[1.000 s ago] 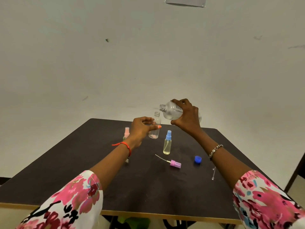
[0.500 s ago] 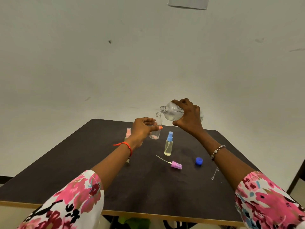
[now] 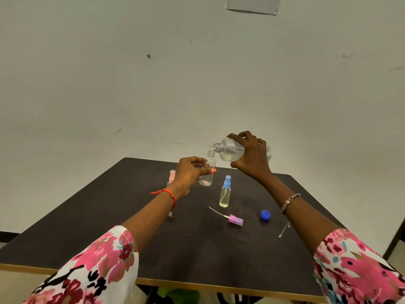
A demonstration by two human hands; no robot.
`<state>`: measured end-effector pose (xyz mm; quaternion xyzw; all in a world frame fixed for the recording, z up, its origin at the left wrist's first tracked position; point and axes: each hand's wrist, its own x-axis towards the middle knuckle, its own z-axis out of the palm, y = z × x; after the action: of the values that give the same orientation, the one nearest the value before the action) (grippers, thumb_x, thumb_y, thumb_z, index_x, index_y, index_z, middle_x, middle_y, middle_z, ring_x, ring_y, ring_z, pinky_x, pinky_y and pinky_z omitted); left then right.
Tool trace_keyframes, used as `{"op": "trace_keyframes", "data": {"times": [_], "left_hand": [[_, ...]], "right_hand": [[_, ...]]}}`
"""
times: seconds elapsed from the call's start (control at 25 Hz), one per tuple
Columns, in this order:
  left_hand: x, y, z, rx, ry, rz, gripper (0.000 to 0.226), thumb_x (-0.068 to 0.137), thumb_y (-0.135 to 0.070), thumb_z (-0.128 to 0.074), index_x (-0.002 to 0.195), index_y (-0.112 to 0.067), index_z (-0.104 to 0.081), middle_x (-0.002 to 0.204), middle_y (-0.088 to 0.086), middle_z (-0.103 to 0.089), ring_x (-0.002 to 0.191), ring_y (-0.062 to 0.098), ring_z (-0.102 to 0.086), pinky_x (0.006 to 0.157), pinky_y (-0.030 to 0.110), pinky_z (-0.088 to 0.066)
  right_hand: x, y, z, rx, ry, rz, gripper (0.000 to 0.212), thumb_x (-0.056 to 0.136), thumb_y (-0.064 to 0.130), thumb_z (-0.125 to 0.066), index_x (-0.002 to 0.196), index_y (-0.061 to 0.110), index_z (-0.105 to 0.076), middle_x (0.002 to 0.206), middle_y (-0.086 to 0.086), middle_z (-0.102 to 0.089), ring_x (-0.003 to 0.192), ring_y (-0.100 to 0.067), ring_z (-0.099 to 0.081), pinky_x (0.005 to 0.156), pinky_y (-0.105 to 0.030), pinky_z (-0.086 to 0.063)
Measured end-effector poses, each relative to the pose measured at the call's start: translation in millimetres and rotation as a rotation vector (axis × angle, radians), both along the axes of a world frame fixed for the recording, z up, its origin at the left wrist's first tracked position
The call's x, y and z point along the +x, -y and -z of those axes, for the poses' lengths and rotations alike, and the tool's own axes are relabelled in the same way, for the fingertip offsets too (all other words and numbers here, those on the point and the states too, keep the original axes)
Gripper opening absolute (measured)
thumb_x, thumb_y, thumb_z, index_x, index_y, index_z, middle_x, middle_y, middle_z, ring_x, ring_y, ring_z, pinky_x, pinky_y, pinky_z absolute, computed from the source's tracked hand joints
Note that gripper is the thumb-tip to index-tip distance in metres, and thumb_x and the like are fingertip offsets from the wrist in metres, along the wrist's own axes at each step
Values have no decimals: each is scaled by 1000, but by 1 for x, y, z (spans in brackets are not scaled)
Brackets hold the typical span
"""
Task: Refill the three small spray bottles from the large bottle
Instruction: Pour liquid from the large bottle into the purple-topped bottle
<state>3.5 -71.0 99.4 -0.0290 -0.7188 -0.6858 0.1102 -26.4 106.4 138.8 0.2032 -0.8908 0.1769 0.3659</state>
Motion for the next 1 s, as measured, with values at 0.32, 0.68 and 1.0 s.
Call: {"op": "trace_keyframes", "data": {"times": [0.32, 0.68, 1.0], "left_hand": [[0, -1, 1, -9, 7, -1, 51, 68, -10, -78, 115, -5, -59, 116, 13, -64, 109, 26, -60, 95, 44, -51], [0, 0, 1, -6, 24, -10, 52, 67, -10, -79, 115, -5, -59, 117, 13, -64, 110, 27, -60, 95, 47, -50], [2, 0, 1, 3, 29, -12, 52, 66, -9, -79, 114, -5, -59, 116, 13, -64, 107, 25, -61, 94, 45, -51]], "right_hand": [[1, 0, -1, 21, -12, 2, 73, 54, 15, -77, 123, 22, -54, 120, -10, -52, 109, -28, -51, 98, -40, -27], [0, 1, -1, 41, -24, -2, 72, 55, 16, -77, 123, 21, -54, 120, -11, -53, 109, -29, -51, 98, -42, -28], [-1, 1, -1, 58, -26, 12, 71, 55, 18, -75, 123, 22, -54, 120, -10, -53, 109, -29, -51, 97, -41, -28]]}}
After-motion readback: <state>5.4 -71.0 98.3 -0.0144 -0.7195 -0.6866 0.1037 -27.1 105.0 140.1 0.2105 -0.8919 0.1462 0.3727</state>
